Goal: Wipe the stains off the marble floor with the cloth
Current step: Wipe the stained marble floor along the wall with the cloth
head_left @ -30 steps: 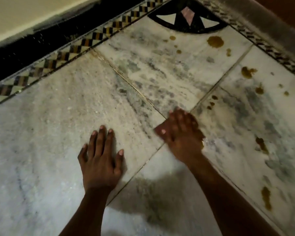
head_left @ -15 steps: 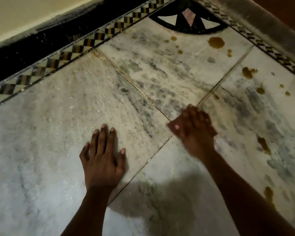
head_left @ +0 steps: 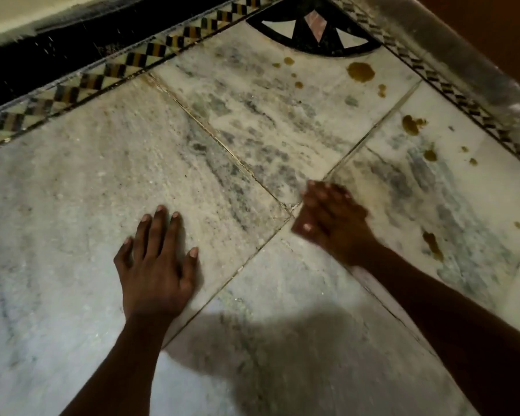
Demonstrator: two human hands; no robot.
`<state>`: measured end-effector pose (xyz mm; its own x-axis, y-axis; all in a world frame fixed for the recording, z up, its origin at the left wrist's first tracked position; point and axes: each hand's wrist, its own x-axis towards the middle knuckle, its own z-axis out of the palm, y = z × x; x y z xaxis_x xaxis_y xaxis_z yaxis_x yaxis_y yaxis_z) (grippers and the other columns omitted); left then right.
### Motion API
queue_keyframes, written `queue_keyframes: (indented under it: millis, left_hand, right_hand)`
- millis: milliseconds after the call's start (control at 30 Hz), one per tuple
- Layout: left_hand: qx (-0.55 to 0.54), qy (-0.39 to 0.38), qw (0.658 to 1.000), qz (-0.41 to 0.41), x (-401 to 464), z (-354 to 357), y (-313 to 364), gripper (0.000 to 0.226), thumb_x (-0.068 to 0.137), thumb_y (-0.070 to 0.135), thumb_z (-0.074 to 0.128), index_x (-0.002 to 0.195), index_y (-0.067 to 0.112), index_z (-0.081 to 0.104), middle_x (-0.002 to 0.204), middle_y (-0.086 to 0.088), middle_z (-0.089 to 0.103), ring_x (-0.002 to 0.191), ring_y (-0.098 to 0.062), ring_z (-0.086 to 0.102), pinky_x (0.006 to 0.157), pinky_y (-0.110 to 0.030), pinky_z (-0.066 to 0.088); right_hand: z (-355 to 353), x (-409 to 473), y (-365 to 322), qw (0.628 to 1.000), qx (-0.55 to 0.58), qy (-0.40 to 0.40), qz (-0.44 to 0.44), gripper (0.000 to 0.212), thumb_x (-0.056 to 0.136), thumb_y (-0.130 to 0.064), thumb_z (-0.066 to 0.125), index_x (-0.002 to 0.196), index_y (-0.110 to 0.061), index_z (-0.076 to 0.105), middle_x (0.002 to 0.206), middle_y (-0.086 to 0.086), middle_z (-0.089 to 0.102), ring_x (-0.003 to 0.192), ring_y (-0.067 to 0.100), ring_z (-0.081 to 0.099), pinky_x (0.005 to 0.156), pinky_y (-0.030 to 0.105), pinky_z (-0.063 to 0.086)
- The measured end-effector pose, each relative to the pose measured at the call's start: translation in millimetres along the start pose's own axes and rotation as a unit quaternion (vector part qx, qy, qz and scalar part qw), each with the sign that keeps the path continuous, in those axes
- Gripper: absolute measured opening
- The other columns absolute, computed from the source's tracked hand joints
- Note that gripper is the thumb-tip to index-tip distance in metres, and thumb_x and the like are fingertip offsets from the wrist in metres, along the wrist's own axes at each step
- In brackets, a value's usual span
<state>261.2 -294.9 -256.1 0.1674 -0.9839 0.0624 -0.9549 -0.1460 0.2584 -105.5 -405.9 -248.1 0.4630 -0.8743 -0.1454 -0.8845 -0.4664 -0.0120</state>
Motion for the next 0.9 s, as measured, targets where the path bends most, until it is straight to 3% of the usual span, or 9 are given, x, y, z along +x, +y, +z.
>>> queue_keyframes:
  millis: [167,233,300,367,467,633,700,767,900]
  left_hand:
    - [0.008,0.017,1.0,0.001,-0.8,4.3,-0.3,0.071,0.102,0.055,0.04,0.168,0.027,0.034,0.179,0.001,0.025,0.165,-0.025,0.025,0.123,-0.054,0.025]
    - [0.012,0.016,1.0,-0.002,-0.7,3.2,0.1,0.071,0.102,0.055,0.039,0.168,0.028,0.034,0.179,0.001,0.025,0.165,-0.024,0.025,0.123,-0.054,0.025]
    - [0.013,0.014,1.0,-0.001,-1.3,2.0,2.0,0.071,0.102,0.056,0.038,0.167,0.028,0.034,0.179,0.001,0.025,0.165,-0.024,0.025,0.123,-0.054,0.025]
    - [0.012,0.013,1.0,0.002,-0.7,1.8,1.6,0.071,0.102,0.057,0.037,0.167,0.029,0.034,0.179,0.002,0.024,0.165,-0.024,0.025,0.123,-0.054,0.025]
    - [0.002,0.014,1.0,0.007,-1.5,2.8,1.1,0.07,0.102,0.056,0.036,0.167,0.029,0.036,0.179,0.002,0.026,0.165,-0.024,0.024,0.123,-0.054,0.024]
    - [0.001,0.028,0.999,0.023,-3.8,8.7,2.2,0.071,0.103,0.057,0.034,0.166,0.026,0.038,0.178,0.0,0.027,0.165,-0.026,0.024,0.125,-0.055,0.023]
    - [-0.002,0.018,0.999,0.03,-7.0,9.5,0.2,0.072,0.103,0.057,0.034,0.166,0.023,0.04,0.178,-0.002,0.028,0.165,-0.028,0.024,0.127,-0.057,0.023]
    - [-0.022,0.011,0.999,0.041,-9.7,9.7,6.3,0.074,0.102,0.057,0.035,0.163,0.017,0.044,0.176,-0.006,0.032,0.162,-0.032,0.029,0.126,-0.06,0.026]
    - [-0.043,0.003,0.989,0.144,-16.6,15.4,65.3,0.075,0.102,0.053,0.038,0.164,0.011,0.043,0.172,-0.012,0.039,0.158,-0.034,0.039,0.122,-0.058,0.038]
  right_hand:
    - [-9.9,69.3,17.1,0.934,0.081,0.056,0.343,0.088,0.1,-0.067,0.004,0.17,-0.017,0.022,0.177,0.017,0.018,0.161,0.046,0.019,0.13,0.066,0.003]
    - [-9.9,78.0,-8.4,0.958,0.066,0.063,0.271,0.082,0.103,-0.059,0.008,0.166,-0.011,0.03,0.172,0.022,0.03,0.155,0.053,0.03,0.124,0.074,0.017]
    - [0.8,44.2,-25.9,0.993,0.0,0.106,0.059,0.067,0.114,-0.051,0.02,0.161,-0.007,0.037,0.166,0.024,0.042,0.15,0.054,0.04,0.117,0.077,0.031]
    - [6.8,-14.7,-36.9,0.997,0.0,0.062,-0.034,0.066,0.114,-0.055,0.022,0.168,-0.018,0.029,0.175,0.012,0.028,0.162,0.041,0.024,0.125,0.069,0.023]
    - [17.1,-51.7,-11.0,0.997,0.016,0.061,0.049,0.067,0.111,-0.059,0.018,0.169,-0.026,0.028,0.178,0.004,0.023,0.163,0.032,0.021,0.13,0.06,0.016]
    - [20.8,34.2,9.5,0.944,0.07,0.109,0.304,0.081,0.106,-0.059,0.0,0.166,-0.016,0.032,0.174,0.016,0.03,0.158,0.047,0.024,0.127,0.069,0.011]
    - [24.3,35.7,-10.9,0.957,0.067,0.106,0.261,0.084,0.106,-0.057,-0.005,0.166,-0.012,0.032,0.173,0.016,0.031,0.159,0.047,0.025,0.125,0.07,0.015]
    - [28.6,-3.3,-34.8,0.976,0.032,0.133,0.167,0.071,0.112,-0.054,0.012,0.163,-0.014,0.041,0.169,0.014,0.041,0.155,0.043,0.037,0.122,0.067,0.027]
    - [34.6,-111.9,-38.5,0.986,0.063,0.104,0.114,0.064,0.11,-0.058,0.024,0.169,-0.033,0.027,0.177,-0.005,0.023,0.165,0.024,0.018,0.132,0.057,0.014]
